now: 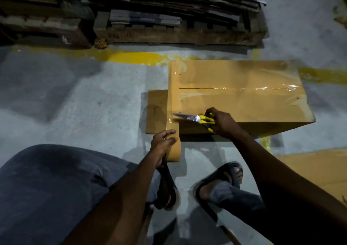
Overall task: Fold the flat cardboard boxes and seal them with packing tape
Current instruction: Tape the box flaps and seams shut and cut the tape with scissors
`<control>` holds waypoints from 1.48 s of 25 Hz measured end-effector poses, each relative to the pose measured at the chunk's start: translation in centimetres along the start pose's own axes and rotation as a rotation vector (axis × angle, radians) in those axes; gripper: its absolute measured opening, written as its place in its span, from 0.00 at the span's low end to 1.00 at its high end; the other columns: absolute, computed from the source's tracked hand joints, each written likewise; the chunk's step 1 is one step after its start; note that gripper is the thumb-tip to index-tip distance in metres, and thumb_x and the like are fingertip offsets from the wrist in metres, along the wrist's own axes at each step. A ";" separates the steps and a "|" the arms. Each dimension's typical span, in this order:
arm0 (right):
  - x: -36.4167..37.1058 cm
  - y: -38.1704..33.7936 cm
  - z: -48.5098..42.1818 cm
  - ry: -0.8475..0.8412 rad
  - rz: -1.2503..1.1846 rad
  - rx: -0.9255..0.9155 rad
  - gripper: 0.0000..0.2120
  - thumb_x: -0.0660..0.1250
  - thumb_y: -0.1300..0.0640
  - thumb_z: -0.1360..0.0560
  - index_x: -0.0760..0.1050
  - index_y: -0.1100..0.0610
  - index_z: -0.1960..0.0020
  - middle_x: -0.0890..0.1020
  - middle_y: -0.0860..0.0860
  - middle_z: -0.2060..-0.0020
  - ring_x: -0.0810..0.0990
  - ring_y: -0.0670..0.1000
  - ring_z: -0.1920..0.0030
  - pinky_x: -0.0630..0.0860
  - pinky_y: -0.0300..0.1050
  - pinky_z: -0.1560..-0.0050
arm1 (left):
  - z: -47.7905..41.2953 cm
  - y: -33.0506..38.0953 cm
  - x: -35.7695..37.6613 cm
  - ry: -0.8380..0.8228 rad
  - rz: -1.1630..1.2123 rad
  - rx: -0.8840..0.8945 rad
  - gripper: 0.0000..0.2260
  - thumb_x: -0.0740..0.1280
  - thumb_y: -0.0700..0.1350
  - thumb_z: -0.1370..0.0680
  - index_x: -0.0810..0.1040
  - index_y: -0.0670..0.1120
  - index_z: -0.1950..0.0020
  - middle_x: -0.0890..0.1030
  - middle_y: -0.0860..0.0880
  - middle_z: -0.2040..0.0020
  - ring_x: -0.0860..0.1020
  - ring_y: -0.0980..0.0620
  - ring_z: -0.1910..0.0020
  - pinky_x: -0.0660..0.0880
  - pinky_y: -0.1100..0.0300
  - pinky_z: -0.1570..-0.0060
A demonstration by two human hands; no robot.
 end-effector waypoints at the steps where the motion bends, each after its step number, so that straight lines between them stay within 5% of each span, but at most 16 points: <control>1: 0.1 0.6 0.4 -0.074 -0.016 -0.024 0.23 0.75 0.54 0.28 0.72 0.54 0.36 0.81 0.56 0.46 0.80 0.58 0.49 0.76 0.45 0.55 | 0.1 0.2 0.1 -0.009 0.020 -0.008 0.11 0.71 0.38 0.26 0.83 0.52 0.48 0.80 0.49 0.43 0.77 0.48 0.44 0.76 0.52 0.44; 6: 1.7 3.0 2.2 -0.382 -0.024 -0.022 0.23 0.80 0.51 0.32 0.73 0.51 0.43 0.79 0.49 0.50 0.76 0.51 0.52 0.69 0.41 0.56 | 0.5 0.8 0.3 -0.037 0.018 -0.036 0.13 0.68 0.36 0.24 0.81 0.46 0.41 0.79 0.50 0.45 0.75 0.53 0.48 0.74 0.59 0.50; 10: 1.5 2.6 2.6 -0.499 -0.157 -0.058 0.28 0.74 0.36 0.34 0.79 0.56 0.45 0.79 0.50 0.61 0.76 0.48 0.60 0.70 0.43 0.60 | 0.0 0.1 0.1 -0.029 0.015 -0.032 0.07 0.70 0.38 0.25 0.83 0.49 0.53 0.81 0.47 0.46 0.77 0.49 0.46 0.74 0.58 0.51; 14: 1.1 2.2 1.6 -0.460 -0.167 0.029 0.16 0.72 0.49 0.25 0.78 0.58 0.43 0.79 0.55 0.53 0.78 0.59 0.49 0.70 0.46 0.54 | -0.6 -0.5 -0.2 -0.039 -0.027 -0.052 0.05 0.72 0.41 0.26 0.84 0.51 0.56 0.81 0.50 0.46 0.75 0.46 0.42 0.72 0.48 0.38; 18: 1.0 0.8 0.8 -0.515 -0.003 0.056 0.23 0.70 0.45 0.25 0.75 0.54 0.34 0.78 0.53 0.43 0.76 0.57 0.41 0.73 0.48 0.45 | -0.5 -0.4 0.0 -0.052 0.008 -0.058 0.06 0.71 0.38 0.26 0.84 0.48 0.54 0.81 0.48 0.49 0.76 0.46 0.45 0.72 0.49 0.40; 21: 1.4 -0.1 -0.3 -0.548 0.003 0.089 0.28 0.71 0.36 0.29 0.75 0.47 0.34 0.79 0.50 0.43 0.80 0.54 0.51 0.77 0.43 0.61 | -0.1 -0.4 0.0 -0.062 0.074 -0.060 0.06 0.70 0.36 0.25 0.84 0.46 0.53 0.82 0.50 0.55 0.77 0.49 0.52 0.74 0.54 0.47; 25: 1.4 -1.0 -1.6 -0.577 0.004 0.081 0.25 0.72 0.41 0.27 0.77 0.49 0.34 0.79 0.50 0.47 0.76 0.44 0.61 0.71 0.31 0.75 | -0.2 -0.5 -0.1 -0.068 0.061 -0.038 0.08 0.70 0.36 0.26 0.84 0.49 0.55 0.82 0.51 0.55 0.78 0.52 0.53 0.73 0.56 0.46; 31: 1.9 -0.7 -2.7 -0.586 0.024 0.073 0.27 0.74 0.40 0.30 0.77 0.50 0.34 0.78 0.51 0.39 0.76 0.51 0.45 0.74 0.46 0.47 | -0.7 -1.0 -0.2 -0.070 0.030 -0.042 0.07 0.72 0.39 0.27 0.85 0.52 0.57 0.83 0.50 0.51 0.78 0.49 0.48 0.74 0.53 0.42; 37: 2.3 -0.5 -2.5 -0.487 0.077 0.054 0.22 0.78 0.44 0.32 0.81 0.52 0.43 0.78 0.49 0.53 0.76 0.51 0.52 0.68 0.42 0.53 | -0.2 -0.3 -0.3 -0.093 0.014 -0.041 0.07 0.70 0.38 0.25 0.84 0.47 0.51 0.81 0.51 0.51 0.76 0.50 0.49 0.73 0.52 0.42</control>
Point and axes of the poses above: each hand's wrist, its own z-axis away from the middle knuckle, its own x-axis out of the palm, y = z × x, the point moved 2 cm from there along -z, towards the middle knuckle
